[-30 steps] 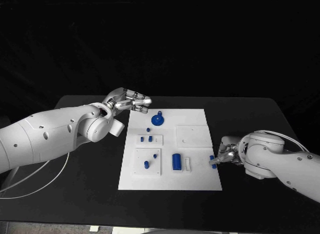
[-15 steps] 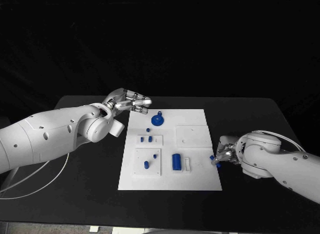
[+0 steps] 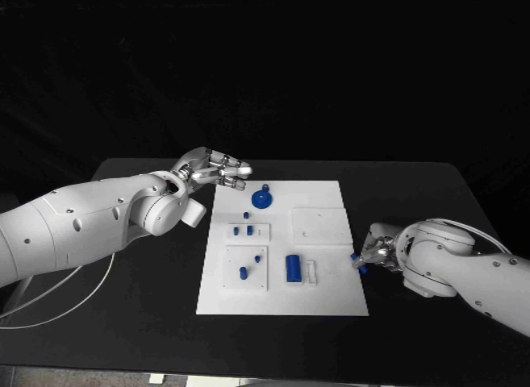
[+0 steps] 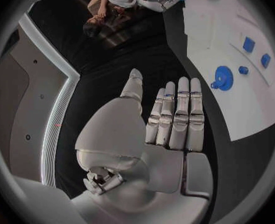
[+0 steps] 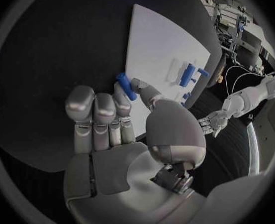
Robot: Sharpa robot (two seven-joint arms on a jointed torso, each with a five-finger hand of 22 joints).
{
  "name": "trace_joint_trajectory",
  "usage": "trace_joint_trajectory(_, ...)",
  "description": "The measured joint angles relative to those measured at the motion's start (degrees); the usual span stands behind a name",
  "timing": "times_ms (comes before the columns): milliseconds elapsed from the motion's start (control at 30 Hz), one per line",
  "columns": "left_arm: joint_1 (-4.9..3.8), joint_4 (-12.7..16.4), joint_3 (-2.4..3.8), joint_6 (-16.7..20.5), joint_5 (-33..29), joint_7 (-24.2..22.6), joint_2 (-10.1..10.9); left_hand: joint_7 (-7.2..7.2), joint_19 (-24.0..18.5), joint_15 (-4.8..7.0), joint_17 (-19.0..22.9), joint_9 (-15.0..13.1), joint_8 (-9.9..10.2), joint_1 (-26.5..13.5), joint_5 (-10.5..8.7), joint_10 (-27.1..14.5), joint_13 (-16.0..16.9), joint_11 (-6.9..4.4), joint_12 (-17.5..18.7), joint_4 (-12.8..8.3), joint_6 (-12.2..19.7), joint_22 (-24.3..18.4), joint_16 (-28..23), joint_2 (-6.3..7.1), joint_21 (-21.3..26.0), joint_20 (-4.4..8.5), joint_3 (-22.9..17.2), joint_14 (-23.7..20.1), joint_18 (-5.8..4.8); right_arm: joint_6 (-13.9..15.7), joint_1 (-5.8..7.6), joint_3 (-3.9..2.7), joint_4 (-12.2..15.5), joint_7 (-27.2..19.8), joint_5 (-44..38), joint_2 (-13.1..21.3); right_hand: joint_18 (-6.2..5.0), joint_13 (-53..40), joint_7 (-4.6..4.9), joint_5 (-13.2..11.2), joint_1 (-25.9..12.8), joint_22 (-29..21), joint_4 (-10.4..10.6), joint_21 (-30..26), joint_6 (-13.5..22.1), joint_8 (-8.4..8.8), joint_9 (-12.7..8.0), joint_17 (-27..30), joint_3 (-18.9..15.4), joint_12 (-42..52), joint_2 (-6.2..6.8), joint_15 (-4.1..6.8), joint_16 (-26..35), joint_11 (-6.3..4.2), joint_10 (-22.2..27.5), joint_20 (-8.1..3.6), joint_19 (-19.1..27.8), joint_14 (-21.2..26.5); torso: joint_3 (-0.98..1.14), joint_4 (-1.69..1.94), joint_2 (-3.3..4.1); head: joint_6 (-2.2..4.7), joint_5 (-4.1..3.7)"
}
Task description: Assemble the parts on the task board
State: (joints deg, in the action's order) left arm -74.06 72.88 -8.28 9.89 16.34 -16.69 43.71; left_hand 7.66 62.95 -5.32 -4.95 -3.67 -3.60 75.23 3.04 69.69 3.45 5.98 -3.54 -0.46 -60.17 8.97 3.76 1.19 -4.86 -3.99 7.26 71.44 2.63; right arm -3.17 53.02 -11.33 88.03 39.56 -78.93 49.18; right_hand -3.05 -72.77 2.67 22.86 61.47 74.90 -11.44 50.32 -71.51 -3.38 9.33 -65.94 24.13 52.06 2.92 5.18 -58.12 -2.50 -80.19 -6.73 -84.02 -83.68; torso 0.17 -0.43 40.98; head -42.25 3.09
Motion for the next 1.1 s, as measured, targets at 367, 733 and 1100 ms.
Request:
trace_joint_trajectory(367, 0.0, -0.1, -0.04, 0.0, 0.4, 0.3, 0.0, 0.0, 0.0, 0.0, 0.0, 0.0, 0.0, 0.0, 0.0, -0.2, 0.0, 0.19, 0.0, 0.0, 0.0, -0.1, 0.0, 0.0, 0.0, 0.0, 0.0, 0.0, 0.0, 2.4, -0.13, -3.26, 3.4, 0.3, 1.2, 2.1, 0.0, -0.3, -0.27, 0.0, 0.0, 0.0, -4.5, 0.7, -0.8, 0.0, 0.0, 0.2, 2.8, 1.2, 0.0, 0.21, 0.0, 0.03, -0.1, 0.0, 0.0, -0.3, -0.07, -0.07, -0.04, 0.1, -0.05)
trace_joint_trajectory(733, 0.0, -0.2, -0.05, -0.1, 0.7, 0.5, -0.1, 0.0, 0.0, 0.0, 0.0, 0.0, 0.0, 0.0, 0.0, -0.2, 0.0, 0.19, 0.0, 0.0, 0.0, -0.1, 0.0, 0.0, 0.0, 0.0, 0.0, 0.0, 0.0, 3.3, -0.13, -3.16, 7.6, 0.4, 4.8, 0.2, 0.0, -0.5, -0.57, 0.0, -0.3, 0.0, -4.2, 1.0, -1.2, -0.23, 0.2, 0.3, 0.6, 1.2, -0.46, 0.15, -0.2, -0.36, -0.5, 0.0, 0.0, -0.4, -0.14, 0.05, 0.02, -0.03, -0.24)
trace_joint_trajectory(1100, 0.0, -0.1, -0.06, -0.1, 0.9, 0.6, -0.2, 0.0, 0.0, 0.0, 0.0, 0.0, 0.0, 0.0, 0.0, -0.2, 0.0, 0.19, 0.0, 0.0, 0.0, -0.1, 0.0, 0.0, 0.0, 0.0, 0.0, 0.0, 0.0, 3.3, -0.19, 0.62, 6.7, 0.4, 7.4, -3.1, 0.0, -0.6, -0.93, -1.1, -0.2, 0.0, -2.9, 1.0, -1.3, -0.22, 0.3, 0.5, -3.1, 1.2, -2.06, 0.14, -0.2, -0.48, -0.8, 0.0, 0.0, -0.4, -0.07, 0.02, 0.02, -0.2, -0.24)
